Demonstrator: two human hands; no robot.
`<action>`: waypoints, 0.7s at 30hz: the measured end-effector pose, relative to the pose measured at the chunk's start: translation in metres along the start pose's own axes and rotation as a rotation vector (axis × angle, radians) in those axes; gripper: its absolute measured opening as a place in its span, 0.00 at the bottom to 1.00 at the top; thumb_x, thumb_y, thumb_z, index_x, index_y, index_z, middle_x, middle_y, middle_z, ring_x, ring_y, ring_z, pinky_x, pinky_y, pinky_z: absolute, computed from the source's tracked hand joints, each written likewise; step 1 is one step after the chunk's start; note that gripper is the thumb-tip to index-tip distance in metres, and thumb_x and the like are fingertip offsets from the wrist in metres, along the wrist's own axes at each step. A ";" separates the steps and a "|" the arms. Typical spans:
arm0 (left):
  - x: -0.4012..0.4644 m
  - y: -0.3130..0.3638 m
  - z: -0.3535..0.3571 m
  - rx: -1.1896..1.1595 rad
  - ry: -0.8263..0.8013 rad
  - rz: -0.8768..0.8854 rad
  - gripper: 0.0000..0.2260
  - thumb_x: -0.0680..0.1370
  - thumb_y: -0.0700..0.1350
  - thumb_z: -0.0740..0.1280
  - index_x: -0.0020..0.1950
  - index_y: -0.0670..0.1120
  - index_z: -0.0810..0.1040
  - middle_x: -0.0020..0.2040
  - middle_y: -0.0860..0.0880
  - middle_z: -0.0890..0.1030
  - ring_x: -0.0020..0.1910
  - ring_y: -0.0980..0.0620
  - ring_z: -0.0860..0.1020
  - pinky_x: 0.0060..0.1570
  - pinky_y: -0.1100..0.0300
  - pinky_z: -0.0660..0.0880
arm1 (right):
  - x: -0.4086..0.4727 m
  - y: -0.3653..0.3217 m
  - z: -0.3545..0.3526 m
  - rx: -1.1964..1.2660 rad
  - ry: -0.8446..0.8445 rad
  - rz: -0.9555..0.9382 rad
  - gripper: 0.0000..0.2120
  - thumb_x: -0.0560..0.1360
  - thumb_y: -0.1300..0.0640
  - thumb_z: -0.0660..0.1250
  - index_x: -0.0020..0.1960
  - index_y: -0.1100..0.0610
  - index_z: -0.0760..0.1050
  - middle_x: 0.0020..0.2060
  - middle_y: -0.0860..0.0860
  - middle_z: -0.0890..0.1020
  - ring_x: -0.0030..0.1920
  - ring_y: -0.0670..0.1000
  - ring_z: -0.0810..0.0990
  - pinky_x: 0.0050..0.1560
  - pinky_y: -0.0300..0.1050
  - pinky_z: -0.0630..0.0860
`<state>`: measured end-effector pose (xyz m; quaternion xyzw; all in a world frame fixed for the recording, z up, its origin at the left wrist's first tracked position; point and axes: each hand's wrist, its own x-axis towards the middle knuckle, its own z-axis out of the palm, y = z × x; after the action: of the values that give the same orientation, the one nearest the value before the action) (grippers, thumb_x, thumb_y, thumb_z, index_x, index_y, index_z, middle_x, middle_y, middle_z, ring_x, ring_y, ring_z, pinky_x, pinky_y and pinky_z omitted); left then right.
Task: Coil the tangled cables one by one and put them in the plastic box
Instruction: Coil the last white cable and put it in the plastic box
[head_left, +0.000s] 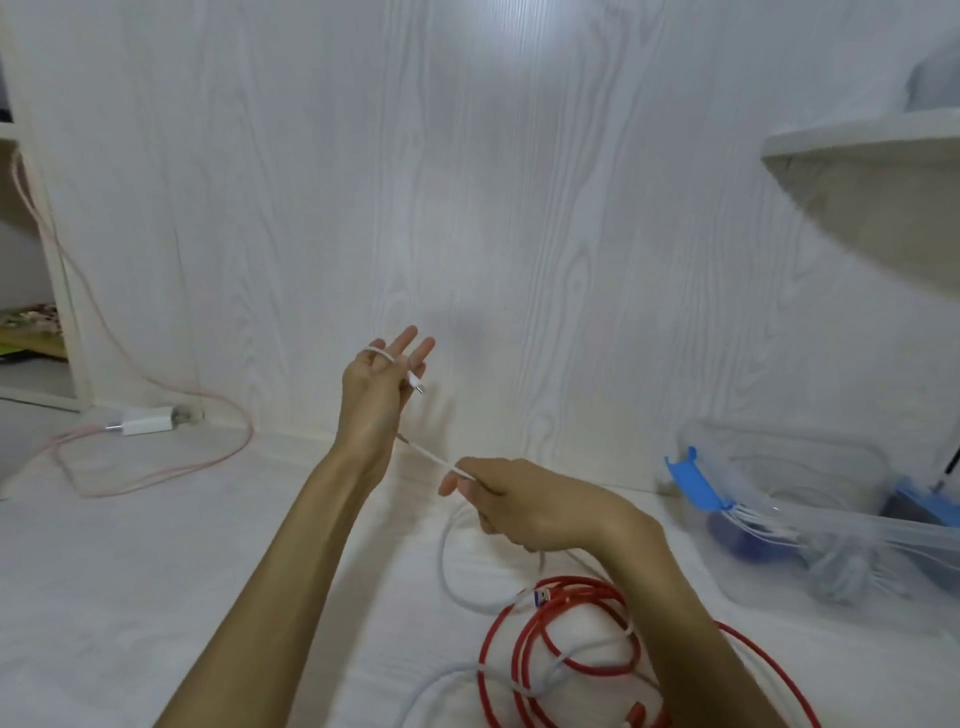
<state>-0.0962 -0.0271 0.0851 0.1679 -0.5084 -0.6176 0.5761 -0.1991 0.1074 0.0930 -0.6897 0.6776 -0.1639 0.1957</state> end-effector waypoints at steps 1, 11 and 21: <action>-0.002 -0.001 0.002 0.111 -0.033 -0.014 0.20 0.79 0.34 0.57 0.71 0.45 0.64 0.67 0.50 0.75 0.60 0.56 0.78 0.65 0.57 0.71 | -0.005 -0.002 -0.005 -0.033 -0.002 -0.021 0.16 0.83 0.52 0.49 0.63 0.52 0.72 0.36 0.44 0.71 0.34 0.42 0.70 0.34 0.34 0.66; -0.023 0.022 0.020 0.630 -0.792 -0.233 0.10 0.81 0.36 0.54 0.60 0.46 0.69 0.57 0.54 0.82 0.52 0.52 0.82 0.54 0.60 0.75 | -0.069 0.032 -0.070 0.500 0.008 -0.059 0.14 0.73 0.46 0.63 0.44 0.52 0.82 0.24 0.46 0.64 0.24 0.44 0.64 0.50 0.43 0.80; -0.035 0.026 0.035 0.482 -1.006 -0.341 0.17 0.74 0.43 0.54 0.56 0.49 0.78 0.31 0.53 0.71 0.25 0.56 0.61 0.25 0.67 0.62 | -0.070 0.034 -0.076 0.135 0.589 -0.153 0.13 0.66 0.39 0.66 0.39 0.45 0.84 0.32 0.39 0.82 0.34 0.38 0.77 0.36 0.26 0.68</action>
<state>-0.0999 0.0234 0.1076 0.0597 -0.8116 -0.5722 0.1019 -0.2683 0.1734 0.1449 -0.6469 0.6388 -0.4159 0.0234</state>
